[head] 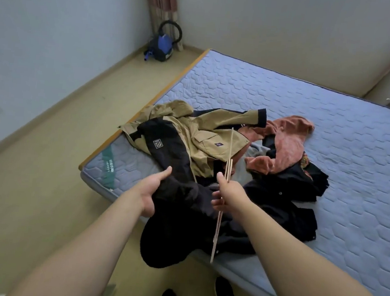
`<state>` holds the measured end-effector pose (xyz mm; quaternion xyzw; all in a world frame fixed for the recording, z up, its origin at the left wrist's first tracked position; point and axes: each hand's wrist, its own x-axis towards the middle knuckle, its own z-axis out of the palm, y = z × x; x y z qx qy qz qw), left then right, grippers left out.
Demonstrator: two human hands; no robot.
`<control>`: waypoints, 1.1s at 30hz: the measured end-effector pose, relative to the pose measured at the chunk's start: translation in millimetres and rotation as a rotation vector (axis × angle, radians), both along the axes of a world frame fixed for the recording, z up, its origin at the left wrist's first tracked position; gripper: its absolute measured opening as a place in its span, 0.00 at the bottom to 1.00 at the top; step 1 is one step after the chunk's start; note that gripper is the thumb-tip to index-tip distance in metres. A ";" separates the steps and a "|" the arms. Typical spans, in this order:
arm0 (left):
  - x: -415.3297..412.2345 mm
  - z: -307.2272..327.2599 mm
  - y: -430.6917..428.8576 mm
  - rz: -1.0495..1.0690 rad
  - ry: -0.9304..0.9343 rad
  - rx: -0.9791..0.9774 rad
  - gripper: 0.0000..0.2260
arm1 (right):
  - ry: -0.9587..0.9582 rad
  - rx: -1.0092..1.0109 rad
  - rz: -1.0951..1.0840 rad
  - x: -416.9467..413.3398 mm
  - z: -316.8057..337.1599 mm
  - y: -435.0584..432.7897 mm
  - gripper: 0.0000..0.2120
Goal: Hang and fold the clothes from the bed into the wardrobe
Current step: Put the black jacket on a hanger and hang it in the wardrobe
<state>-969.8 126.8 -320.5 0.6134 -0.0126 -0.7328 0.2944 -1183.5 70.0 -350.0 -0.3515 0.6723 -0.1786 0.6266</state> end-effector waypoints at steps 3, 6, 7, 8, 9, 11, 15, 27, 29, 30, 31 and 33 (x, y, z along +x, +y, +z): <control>-4.6 -7.8 6.8 -0.095 -0.015 0.097 0.13 | 0.021 -0.037 0.095 2.7 0.3 -5.7 0.24; -16.3 -0.3 5.7 -0.111 -0.099 0.051 0.11 | 0.023 -0.069 0.182 -2.3 8.9 -12.3 0.23; -20.3 2.8 3.8 -0.088 -0.147 0.012 0.11 | 0.045 -0.091 0.218 -5.1 11.5 -15.4 0.23; -24.0 5.5 1.5 -0.062 -0.186 -0.027 0.11 | 0.070 -0.119 0.251 -7.4 14.4 -18.0 0.24; -27.1 6.8 -0.5 -0.042 -0.223 -0.063 0.12 | 0.085 -0.139 0.273 -9.5 17.3 -20.6 0.25; -30.6 9.0 -3.9 -0.005 -0.312 -0.133 0.14 | 0.074 -0.161 0.285 -10.6 23.0 -25.1 0.24; -24.3 20.4 -3.4 -0.091 -0.518 -0.277 0.14 | 0.029 -0.180 0.284 -3.3 40.4 -28.3 0.22; 12.2 122.9 -27.0 -0.133 -1.364 -0.770 0.08 | 0.100 -0.539 0.433 13.7 90.9 -44.0 0.23; 12.3 156.4 -34.2 -0.111 -1.368 -0.840 0.08 | 0.105 -0.603 0.438 17.5 104.1 -49.3 0.22; 10.8 173.5 -37.2 -0.107 -1.366 -0.875 0.08 | 0.101 -0.634 0.435 19.3 112.1 -51.3 0.22; 10.0 189.6 -39.7 -0.108 -1.364 -0.921 0.08 | 0.082 -0.659 0.421 21.2 120.8 -53.4 0.21; 9.0 218.1 -41.6 -0.084 -1.367 -0.987 0.07 | 0.028 -0.709 0.384 24.6 136.4 -59.3 0.19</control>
